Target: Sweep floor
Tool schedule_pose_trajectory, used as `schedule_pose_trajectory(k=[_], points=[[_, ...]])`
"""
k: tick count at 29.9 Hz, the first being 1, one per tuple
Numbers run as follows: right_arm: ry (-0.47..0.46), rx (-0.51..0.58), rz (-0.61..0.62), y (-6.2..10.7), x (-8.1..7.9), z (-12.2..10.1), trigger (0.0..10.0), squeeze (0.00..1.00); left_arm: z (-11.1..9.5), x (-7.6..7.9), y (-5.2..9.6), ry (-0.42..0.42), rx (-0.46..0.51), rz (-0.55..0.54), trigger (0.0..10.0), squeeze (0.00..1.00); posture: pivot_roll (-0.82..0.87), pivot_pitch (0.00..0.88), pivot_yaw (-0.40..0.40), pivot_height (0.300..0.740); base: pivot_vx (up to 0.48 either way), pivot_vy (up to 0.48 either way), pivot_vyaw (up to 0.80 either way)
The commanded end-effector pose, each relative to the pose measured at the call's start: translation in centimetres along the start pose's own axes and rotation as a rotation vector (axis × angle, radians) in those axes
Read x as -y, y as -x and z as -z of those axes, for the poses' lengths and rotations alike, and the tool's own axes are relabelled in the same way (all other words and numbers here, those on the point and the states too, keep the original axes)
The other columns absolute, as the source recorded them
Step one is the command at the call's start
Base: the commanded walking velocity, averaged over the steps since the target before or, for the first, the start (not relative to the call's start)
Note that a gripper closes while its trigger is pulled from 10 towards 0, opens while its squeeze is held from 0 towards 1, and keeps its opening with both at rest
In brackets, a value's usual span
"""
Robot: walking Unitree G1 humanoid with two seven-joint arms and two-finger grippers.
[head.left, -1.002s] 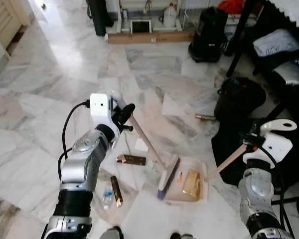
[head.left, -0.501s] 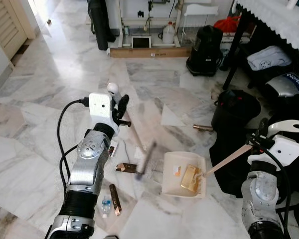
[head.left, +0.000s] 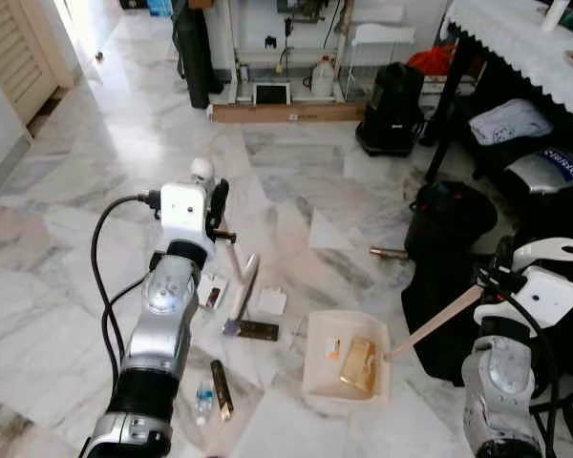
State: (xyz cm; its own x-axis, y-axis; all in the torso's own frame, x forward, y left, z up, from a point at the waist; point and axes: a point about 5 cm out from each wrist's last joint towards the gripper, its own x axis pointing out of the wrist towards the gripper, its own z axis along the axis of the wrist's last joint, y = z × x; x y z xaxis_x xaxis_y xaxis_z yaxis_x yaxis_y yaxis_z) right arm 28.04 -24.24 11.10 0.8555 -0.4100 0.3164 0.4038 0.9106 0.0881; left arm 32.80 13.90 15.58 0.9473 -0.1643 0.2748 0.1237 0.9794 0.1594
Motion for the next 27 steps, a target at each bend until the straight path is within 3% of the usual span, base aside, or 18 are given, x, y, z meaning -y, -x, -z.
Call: schedule_pose_trajectory(k=[1, 9, 16, 27], points=[[-0.025, 0.052, -0.011, -0.3, -0.5, -1.2, 10.0, 0.00, -0.7, 0.0, -0.2, -0.035, 0.051, 0.009, 10.0, 0.00, 0.07, 0.000, -0.034, 0.740, 0.000, 0.000, 0.00], [-0.013, 0.074, 0.000, -0.5, -0.1, -2.5, 10.0, 0.00, 0.5, 0.7, -0.8, -0.045, 0.037, 0.016, 10.0, 0.00, 0.03, 0.000, -0.018, 0.740, 0.000, 0.000, 0.00], [-0.001, 0.067, 0.001, -0.3, -0.1, -2.6, 10.0, 0.00, 0.7, 0.2, -1.3, -0.052, 0.027, -0.003, 10.0, 0.00, 0.03, 0.000, -0.005, 0.740, 0.000, 0.000, 0.00], [-0.006, 0.035, -0.020, 0.2, -0.9, -2.3, 10.0, 0.00, 0.5, 0.0, -1.4, -0.057, 0.039, -0.011, 10.0, 0.00, 0.06, 0.003, -0.001, 0.740, 0.000, 0.000, 0.80]])
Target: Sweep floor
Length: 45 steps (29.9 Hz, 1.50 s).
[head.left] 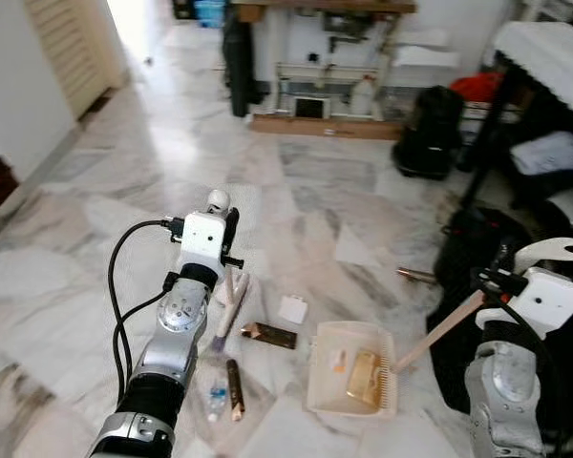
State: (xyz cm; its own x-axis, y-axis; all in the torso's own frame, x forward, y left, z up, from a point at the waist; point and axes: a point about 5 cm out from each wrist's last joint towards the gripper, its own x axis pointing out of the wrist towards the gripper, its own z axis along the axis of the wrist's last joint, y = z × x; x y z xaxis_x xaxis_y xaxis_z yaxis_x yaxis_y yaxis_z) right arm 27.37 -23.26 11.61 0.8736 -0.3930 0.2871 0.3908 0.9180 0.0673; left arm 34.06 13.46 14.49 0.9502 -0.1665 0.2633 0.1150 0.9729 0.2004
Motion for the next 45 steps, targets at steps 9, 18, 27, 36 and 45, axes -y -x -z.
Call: schedule_pose_trajectory(k=[9, 18, 27, 36, 45], points=[[-0.021, 0.051, 0.003, -0.29, -0.02, -1.28, 10.0, 0.00, -0.78, -0.80, -0.09, -0.025, 0.048, -0.024, 10.0, 0.00, 0.07, 0.006, -0.007, 0.740, 0.000, 0.000, 0.80], [-0.017, 0.047, -0.011, -0.37, 0.01, -1.33, 10.0, 0.00, -0.53, -0.86, 0.12, -0.029, 0.038, -0.032, 10.0, 0.00, 0.07, 0.004, -0.017, 0.740, 0.000, 0.000, 0.80], [-0.017, 0.046, -0.006, -0.39, 0.23, -1.38, 10.0, 0.00, -0.41, -0.83, 0.38, -0.027, 0.031, -0.035, 10.0, 0.00, 0.07, 0.001, -0.020, 0.740, 0.000, 0.000, 0.80], [-0.018, 0.045, -0.011, -0.38, 0.22, -1.35, 10.0, 0.00, -0.32, -0.71, 0.51, -0.025, 0.026, -0.032, 10.0, 0.00, 0.07, 0.000, -0.019, 0.740, 0.000, 0.000, 0.80], [-0.024, 0.045, -0.011, -0.48, 0.13, -1.41, 10.0, 0.00, -0.34, -0.77, 0.49, -0.028, 0.022, -0.033, 10.0, 0.00, 0.07, 0.000, -0.020, 0.740, 0.000, 0.000, 0.80]])
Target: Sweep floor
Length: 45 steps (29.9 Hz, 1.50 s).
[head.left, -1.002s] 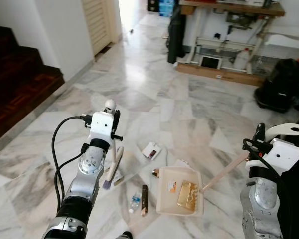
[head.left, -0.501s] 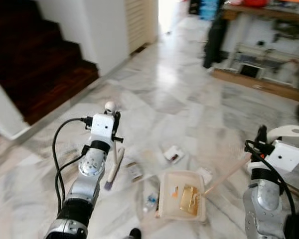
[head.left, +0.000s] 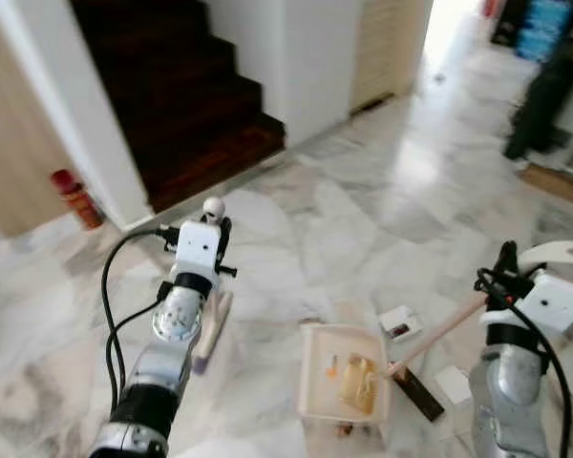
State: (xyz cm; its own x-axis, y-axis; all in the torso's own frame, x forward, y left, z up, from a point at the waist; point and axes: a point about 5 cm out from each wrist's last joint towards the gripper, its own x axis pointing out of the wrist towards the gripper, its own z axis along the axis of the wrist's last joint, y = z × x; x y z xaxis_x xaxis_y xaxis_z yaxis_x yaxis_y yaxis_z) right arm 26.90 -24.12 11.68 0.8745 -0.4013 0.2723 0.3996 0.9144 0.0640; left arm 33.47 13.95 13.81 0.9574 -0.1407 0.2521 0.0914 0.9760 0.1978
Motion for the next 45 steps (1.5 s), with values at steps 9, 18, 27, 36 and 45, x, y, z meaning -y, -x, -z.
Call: schedule_pose_trajectory(k=[9, 18, 27, 36, 45], points=[[-0.076, 0.050, -0.005, -0.54, -0.85, -1.20, 10.0, 0.00, -0.78, -0.78, -0.12, -0.029, 0.024, -0.026, 10.0, 0.00, 0.08, 0.025, -0.021, 0.740, 0.000, 0.000, 0.24], [-0.085, 0.037, -0.007, -0.45, -0.92, -1.04, 10.0, 0.00, -0.77, -0.92, 0.02, -0.021, 0.018, -0.039, 10.0, 0.00, 0.09, 0.044, -0.020, 0.740, 0.000, 0.191, 0.00], [-0.087, 0.030, -0.016, -0.39, -0.99, -1.03, 10.0, 0.00, -0.82, -1.20, 0.22, -0.024, 0.014, -0.048, 10.0, 0.00, 0.10, 0.058, -0.019, 0.740, 0.000, 0.313, 0.00], [-0.085, 0.028, -0.015, -0.54, -0.80, -1.08, 10.0, 0.00, -0.94, -1.15, 0.18, -0.026, 0.013, -0.048, 10.0, 0.00, 0.10, 0.067, -0.022, 0.740, 0.000, 0.314, 0.00], [-0.093, 0.023, -0.023, -0.59, -1.08, -1.09, 10.0, 0.00, -1.08, -1.36, 0.14, -0.029, 0.012, -0.051, 10.0, 0.00, 0.10, 0.070, -0.021, 0.740, 0.000, 0.316, 0.00]])
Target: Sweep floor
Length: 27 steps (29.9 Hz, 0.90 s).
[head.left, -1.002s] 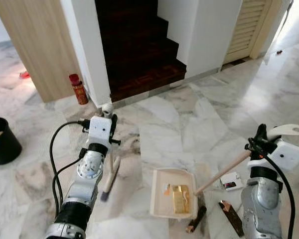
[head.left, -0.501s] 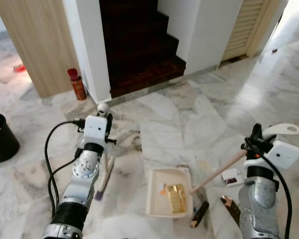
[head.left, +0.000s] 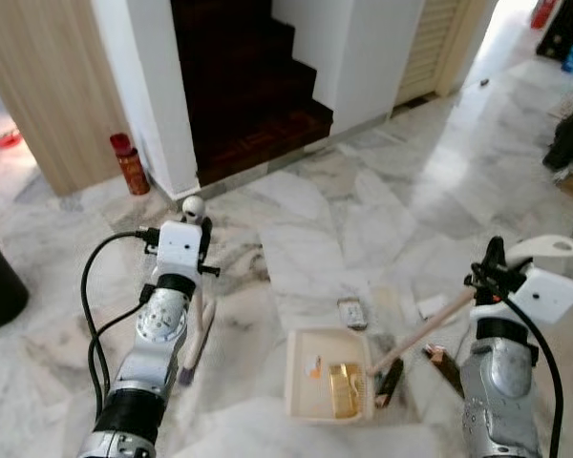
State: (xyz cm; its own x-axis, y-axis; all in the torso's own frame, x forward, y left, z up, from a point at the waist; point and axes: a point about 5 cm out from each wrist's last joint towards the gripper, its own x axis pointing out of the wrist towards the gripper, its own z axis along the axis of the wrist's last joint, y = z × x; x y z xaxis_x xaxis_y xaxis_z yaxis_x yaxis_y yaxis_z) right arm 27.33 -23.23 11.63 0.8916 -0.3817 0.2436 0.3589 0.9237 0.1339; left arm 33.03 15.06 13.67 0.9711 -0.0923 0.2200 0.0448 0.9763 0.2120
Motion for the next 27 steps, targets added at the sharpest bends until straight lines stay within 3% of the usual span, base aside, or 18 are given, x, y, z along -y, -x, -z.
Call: schedule_pose_trajectory(k=[1, 27], points=[[-0.014, 0.055, -0.004, -0.55, -0.17, -1.21, 10.0, 0.00, -1.29, -0.35, -0.43, -0.003, 0.054, -0.009, 10.0, 0.00, 0.10, 0.070, -0.021, 0.740, 0.000, 0.315, 0.00], [-0.033, 0.037, -0.009, -0.54, -0.25, -1.05, 10.0, 0.00, -1.25, -0.42, -0.18, -0.001, 0.046, -0.010, 10.0, 0.00, 0.10, 0.073, -0.025, 0.740, 0.000, 0.314, 0.00]])
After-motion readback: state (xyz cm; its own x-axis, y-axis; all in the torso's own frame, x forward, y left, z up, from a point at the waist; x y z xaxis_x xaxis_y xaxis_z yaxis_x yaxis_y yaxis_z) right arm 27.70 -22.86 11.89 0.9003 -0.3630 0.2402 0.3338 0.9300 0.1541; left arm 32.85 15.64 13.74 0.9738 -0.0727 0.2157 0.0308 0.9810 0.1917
